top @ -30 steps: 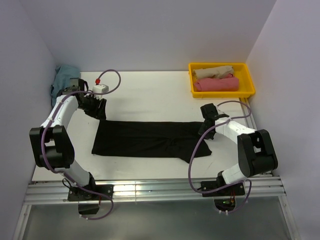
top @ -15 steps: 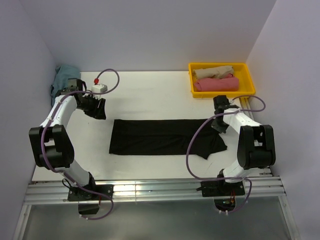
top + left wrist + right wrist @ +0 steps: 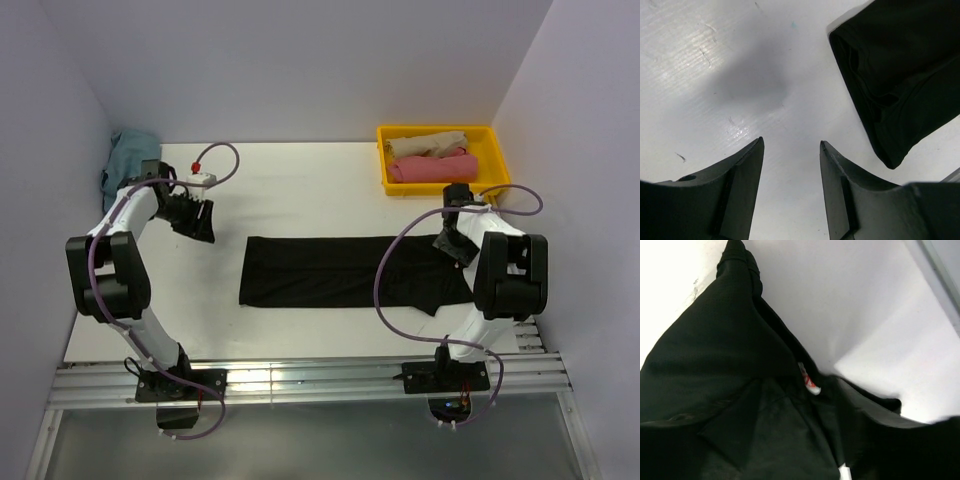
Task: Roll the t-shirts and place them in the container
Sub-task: Roll the tshirt
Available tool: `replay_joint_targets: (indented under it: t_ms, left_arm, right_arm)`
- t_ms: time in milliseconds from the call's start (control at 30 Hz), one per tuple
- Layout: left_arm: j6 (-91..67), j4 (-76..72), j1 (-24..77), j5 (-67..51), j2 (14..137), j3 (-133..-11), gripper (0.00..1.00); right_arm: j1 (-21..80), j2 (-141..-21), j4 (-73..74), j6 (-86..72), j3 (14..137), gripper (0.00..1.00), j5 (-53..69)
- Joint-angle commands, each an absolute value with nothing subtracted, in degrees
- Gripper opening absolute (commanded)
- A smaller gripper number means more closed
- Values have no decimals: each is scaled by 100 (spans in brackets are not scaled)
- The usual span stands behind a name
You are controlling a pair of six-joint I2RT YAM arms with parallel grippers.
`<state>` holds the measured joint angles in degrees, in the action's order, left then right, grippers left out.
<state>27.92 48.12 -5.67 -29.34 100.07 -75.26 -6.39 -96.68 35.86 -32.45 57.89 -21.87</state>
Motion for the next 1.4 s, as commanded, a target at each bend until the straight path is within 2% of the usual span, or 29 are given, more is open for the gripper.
replay_joint_targets:
  t_ms: [0,100,267,367,400,500,567,667,867,1200,1367]
  left_arm:
    - [2786,4843,-589,-3356,10212,-7988,55]
    - [2743,5071,-571,-3603,10493,-8313,56]
    - [2576,5186,-405,-3770,10836,-8613,58]
    - [2365,4967,-264,-3744,10994,-8666,59]
    - [2277,4957,-238,-3762,11030,-8701,60]
    - [2172,4949,-106,-3963,11214,-8789,61]
    - [2127,4931,-71,-4077,11337,-8815,61]
    - [2092,4913,-53,-4183,11460,-8807,62]
    - [1987,4834,351,-4078,11759,-8824,65]
    - [1819,4606,598,-3999,12138,-8824,66]
    - [1819,4623,633,-4043,12260,-8859,64]
  right_arm:
    - [-668,-9185,3796,-3295,6038,69,-2487]
    - [-659,-8755,3981,-3410,5977,74,-2645]
    - [-572,-7718,4192,-3638,5748,75,-2480]
    - [-142,-7085,4183,-3831,5590,74,-2189]
    - [33,-6980,4236,-4067,5590,72,-2206]
    - [1567,-6934,4420,-4637,5817,68,-2232]
    - [2212,-7031,4342,-4885,5906,66,-2180]
    - [3337,-7487,4377,-5517,6301,60,-2302]
    - [5024,-9051,4553,-5827,7846,59,-2417]
    - [6231,-11862,5105,-5625,11088,58,-2031]
    - [6434,-12638,5150,-5607,11750,56,-1820]
